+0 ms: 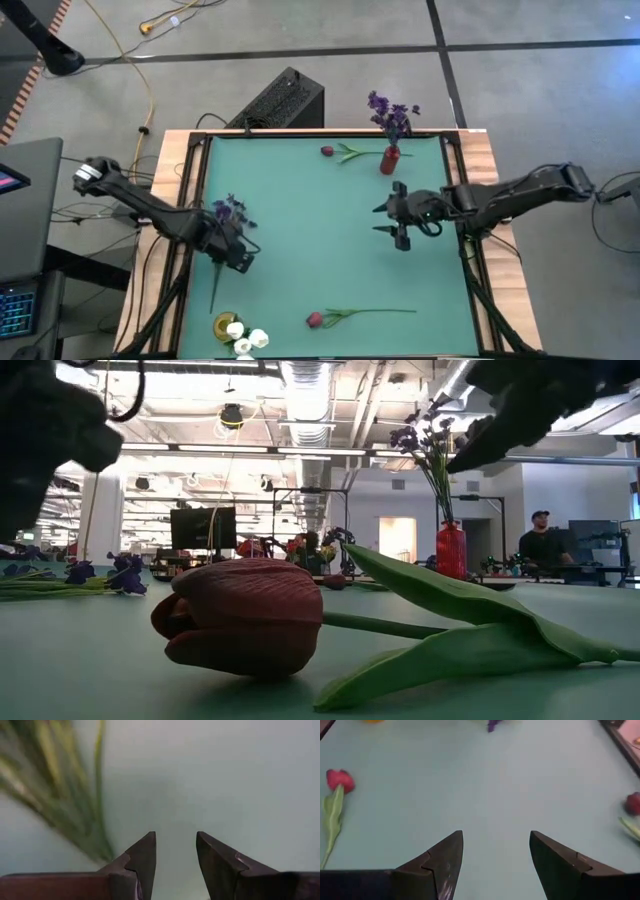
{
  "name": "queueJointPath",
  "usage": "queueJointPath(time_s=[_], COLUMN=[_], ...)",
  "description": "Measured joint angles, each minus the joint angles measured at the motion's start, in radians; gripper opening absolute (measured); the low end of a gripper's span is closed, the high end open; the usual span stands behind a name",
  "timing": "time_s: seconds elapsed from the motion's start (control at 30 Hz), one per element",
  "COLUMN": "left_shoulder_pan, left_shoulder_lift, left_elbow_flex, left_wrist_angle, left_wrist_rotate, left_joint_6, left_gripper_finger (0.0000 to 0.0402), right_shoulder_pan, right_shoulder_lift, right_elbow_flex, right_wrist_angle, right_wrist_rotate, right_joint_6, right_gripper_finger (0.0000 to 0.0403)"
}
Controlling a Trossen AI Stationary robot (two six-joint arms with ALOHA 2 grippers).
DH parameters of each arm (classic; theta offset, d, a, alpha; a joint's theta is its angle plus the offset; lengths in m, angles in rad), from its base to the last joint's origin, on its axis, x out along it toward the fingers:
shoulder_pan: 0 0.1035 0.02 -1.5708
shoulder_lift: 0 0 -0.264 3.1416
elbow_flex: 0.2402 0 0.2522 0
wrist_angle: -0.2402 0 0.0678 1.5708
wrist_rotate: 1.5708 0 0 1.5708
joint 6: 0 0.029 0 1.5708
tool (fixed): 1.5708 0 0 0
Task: Sort flowers into vase by color
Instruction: Put the purple flowers into the red vase
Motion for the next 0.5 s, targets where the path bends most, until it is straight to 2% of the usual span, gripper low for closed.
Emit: queueJointPath(time_s=[0.17,0.3,0.5], left_shoulder_pan=[-0.04,-0.047,-0.047], left_shoulder_lift=[0.056,0.101,0.159], left_elbow_flex=[0.0,0.0,-0.001], left_wrist_angle=[-0.108,-0.199,-0.178], left_wrist_rotate=[0.019,0.071,0.077], left_joint_6=[-0.118,-0.163,-0.134], left_gripper_finger=[0.0128,0.0128,0.0128], right_shoulder_pan=[0.037,0.048,0.048], right_shoulder_lift=[0.005,0.005,0.005], right_elbow_flex=[-0.053,-0.091,-0.106], right_wrist_angle=[0.066,0.113,0.111], right_wrist_rotate=[0.003,0.004,0.003], right_joint_6=[-0.014,-0.019,-0.005], right_gripper_finger=[0.0255,0.0255,0.0255])
